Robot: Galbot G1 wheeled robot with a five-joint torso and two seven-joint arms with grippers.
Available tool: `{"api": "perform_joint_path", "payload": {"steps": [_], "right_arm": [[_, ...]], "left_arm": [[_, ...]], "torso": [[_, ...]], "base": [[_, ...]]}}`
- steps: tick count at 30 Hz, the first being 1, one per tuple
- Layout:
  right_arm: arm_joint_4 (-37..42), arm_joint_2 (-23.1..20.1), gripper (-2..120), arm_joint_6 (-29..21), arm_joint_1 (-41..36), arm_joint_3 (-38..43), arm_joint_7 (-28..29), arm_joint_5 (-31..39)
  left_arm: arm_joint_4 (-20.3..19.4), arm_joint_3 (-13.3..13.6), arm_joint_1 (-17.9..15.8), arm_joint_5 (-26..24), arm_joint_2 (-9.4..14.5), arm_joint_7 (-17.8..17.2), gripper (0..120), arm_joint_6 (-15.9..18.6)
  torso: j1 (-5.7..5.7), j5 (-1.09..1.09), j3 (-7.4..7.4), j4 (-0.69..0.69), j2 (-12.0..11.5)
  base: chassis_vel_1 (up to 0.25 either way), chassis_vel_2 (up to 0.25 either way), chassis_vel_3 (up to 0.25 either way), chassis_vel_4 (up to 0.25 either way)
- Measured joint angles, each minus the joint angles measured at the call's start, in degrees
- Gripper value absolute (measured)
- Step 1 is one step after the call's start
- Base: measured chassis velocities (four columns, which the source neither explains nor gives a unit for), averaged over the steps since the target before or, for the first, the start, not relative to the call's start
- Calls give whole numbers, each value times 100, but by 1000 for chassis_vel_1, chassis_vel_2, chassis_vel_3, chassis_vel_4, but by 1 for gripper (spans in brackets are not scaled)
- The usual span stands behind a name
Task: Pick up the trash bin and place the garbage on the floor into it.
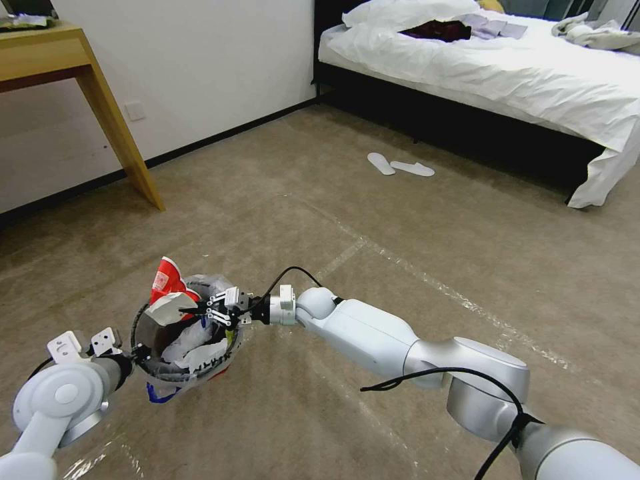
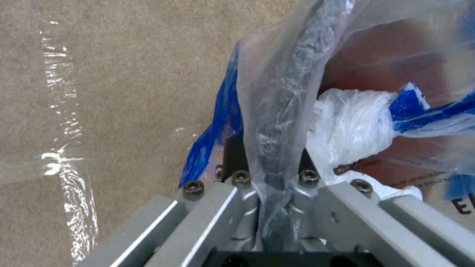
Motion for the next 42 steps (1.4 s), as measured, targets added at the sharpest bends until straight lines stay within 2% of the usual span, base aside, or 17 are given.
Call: {"api": "perform_joint_path", "payload": {"steps": [10,14,15,16,17,19,20,21,23,25,26,28,32,33,35,37,42], "right_arm": [[-179,39,0,96,-90,-78,-69,-166],[-250,60,4,148,-90,-112,-93,-242],[-261,59,9,144,-90,-121,-136,-262],[-264,55,22,101,-94,-131,-190,-264],[-264,55,22,101,-94,-131,-190,-264],[-265,61,35,42,-95,-146,-256,-264],[-265,61,35,42,-95,-146,-256,-264],[-259,69,42,-5,-90,-147,-281,-262],[-245,69,45,-39,-81,-147,-287,-260],[-203,59,57,-154,-36,-151,-311,-258],[-203,59,57,-154,-36,-151,-311,-258],[-197,64,68,-181,-3,-156,-309,-270],[-191,86,83,-215,27,-162,-299,-273],[-191,86,83,-215,27,-162,-299,-273],[-184,104,93,-215,42,-160,-272,-271],[-159,108,97,-215,55,-151,-239,-265],[-39,107,100,-107,130,-35,-37,-249]], "left_arm": [[-49,-4,26,-24,-12,-24,1,-6],[-59,-25,39,-25,-1,-25,1,-12],[-71,-40,39,-35,8,-29,1,-16],[-95,-52,29,-85,23,-61,1,-21],[-95,-52,29,-85,23,-61,1,-21],[-110,-55,24,-109,24,-88,1,-23],[-110,-55,24,-109,24,-88,1,-23],[-110,-59,38,-103,14,-89,1,-23],[-110,-64,51,-98,10,-88,1,-23],[-110,-88,79,-92,-1,-81,1,-23],[-110,-88,79,-92,-1,-81,1,-23],[-114,-100,82,-92,-2,-78,1,-23],[-127,-103,71,-98,-1,-77,1,-23],[-127,-103,71,-98,-1,-77,1,-23],[-138,-104,70,-115,0,-76,1,-23],[-139,-107,75,-117,0,-77,1,-23],[-139,-135,121,-117,-1,-77,1,-23]], "torso": [[0,0,0,1,0],[0,0,0,1,1],[0,0,0,1,0],[0,0,0,0,0],[0,0,0,0,0],[0,0,0,0,1],[0,0,0,0,1],[0,0,0,0,0],[0,0,0,0,0],[0,0,0,1,0],[0,0,0,1,0],[0,0,0,0,0],[-1,0,0,0,0],[-1,0,0,0,0],[0,0,0,0,0],[0,0,0,0,0],[0,0,0,1,0]], "base": [[0,0,0,0],[0,0,0,0],[0,0,0,0],[0,0,0,0],[0,0,0,0],[0,0,0,0],[0,0,0,0],[0,0,0,0],[0,0,0,0],[0,0,0,0],[0,0,0,0],[0,0,0,0],[0,0,0,0],[0,0,0,0],[0,0,0,0],[0,0,0,0],[0,0,0,0]]}}
